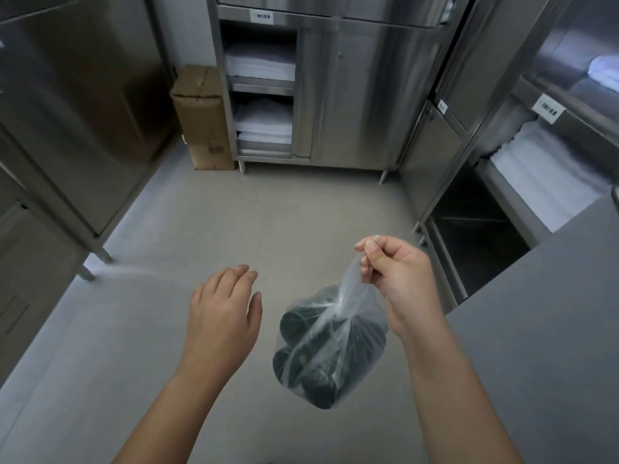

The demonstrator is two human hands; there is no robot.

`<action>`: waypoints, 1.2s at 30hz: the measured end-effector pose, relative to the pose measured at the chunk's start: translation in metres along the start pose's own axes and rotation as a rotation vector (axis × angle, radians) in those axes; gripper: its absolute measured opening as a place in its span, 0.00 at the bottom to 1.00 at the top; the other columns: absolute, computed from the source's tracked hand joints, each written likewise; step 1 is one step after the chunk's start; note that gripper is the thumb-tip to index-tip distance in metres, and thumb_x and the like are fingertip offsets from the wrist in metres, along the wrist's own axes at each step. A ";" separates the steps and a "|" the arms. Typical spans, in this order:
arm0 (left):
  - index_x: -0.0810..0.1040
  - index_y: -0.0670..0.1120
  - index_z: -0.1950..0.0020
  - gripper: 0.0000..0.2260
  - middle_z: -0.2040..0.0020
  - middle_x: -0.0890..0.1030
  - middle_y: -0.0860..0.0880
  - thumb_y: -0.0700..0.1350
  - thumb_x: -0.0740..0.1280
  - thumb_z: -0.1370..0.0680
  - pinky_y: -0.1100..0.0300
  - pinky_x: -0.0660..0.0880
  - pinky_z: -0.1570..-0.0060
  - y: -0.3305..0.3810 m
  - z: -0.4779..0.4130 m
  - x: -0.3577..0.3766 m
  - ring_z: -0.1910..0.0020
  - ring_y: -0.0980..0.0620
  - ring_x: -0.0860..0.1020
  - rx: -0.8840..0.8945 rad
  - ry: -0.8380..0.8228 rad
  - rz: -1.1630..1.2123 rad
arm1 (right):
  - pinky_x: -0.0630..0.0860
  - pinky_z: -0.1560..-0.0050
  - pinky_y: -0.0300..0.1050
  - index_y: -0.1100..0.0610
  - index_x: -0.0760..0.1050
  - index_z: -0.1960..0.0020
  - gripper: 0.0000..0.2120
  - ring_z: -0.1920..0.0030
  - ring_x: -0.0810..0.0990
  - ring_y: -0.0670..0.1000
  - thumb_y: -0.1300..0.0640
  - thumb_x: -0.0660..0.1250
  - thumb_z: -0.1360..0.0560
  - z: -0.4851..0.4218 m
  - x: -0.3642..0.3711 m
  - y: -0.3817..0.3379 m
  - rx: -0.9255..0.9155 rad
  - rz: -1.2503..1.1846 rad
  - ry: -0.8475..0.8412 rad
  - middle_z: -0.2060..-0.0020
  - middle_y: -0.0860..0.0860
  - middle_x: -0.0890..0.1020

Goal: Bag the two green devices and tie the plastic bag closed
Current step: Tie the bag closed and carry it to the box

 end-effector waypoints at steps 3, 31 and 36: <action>0.77 0.41 0.45 0.19 0.46 0.81 0.43 0.48 0.54 0.25 0.47 0.74 0.49 -0.023 -0.001 -0.019 0.47 0.41 0.78 0.012 -0.012 -0.015 | 0.69 0.73 0.32 0.59 0.75 0.66 0.14 0.77 0.69 0.41 0.68 0.59 0.25 0.006 0.022 -0.004 0.004 0.055 0.003 0.77 0.48 0.72; 0.78 0.42 0.46 0.16 0.46 0.81 0.45 0.47 0.56 0.25 0.52 0.70 0.46 -0.165 -0.140 -0.015 0.46 0.45 0.78 -0.192 0.033 -0.080 | 0.68 0.71 0.32 0.56 0.75 0.67 0.15 0.75 0.69 0.42 0.69 0.59 0.25 -0.169 0.223 0.045 0.033 0.065 -0.315 0.78 0.44 0.74; 0.77 0.43 0.45 0.17 0.46 0.81 0.45 0.48 0.55 0.26 0.51 0.72 0.45 -0.174 -0.215 -0.006 0.46 0.45 0.78 -0.243 -0.008 -0.132 | 0.68 0.72 0.30 0.57 0.74 0.67 0.16 0.76 0.70 0.40 0.70 0.59 0.25 -0.236 0.246 0.039 0.074 0.075 -0.411 0.78 0.45 0.74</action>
Point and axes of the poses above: each hand's wrist, its own z-axis away from the middle knuckle, its own x-axis out of the palm, y = z × x, the point moved 1 cm from there along -z, towards the middle knuckle
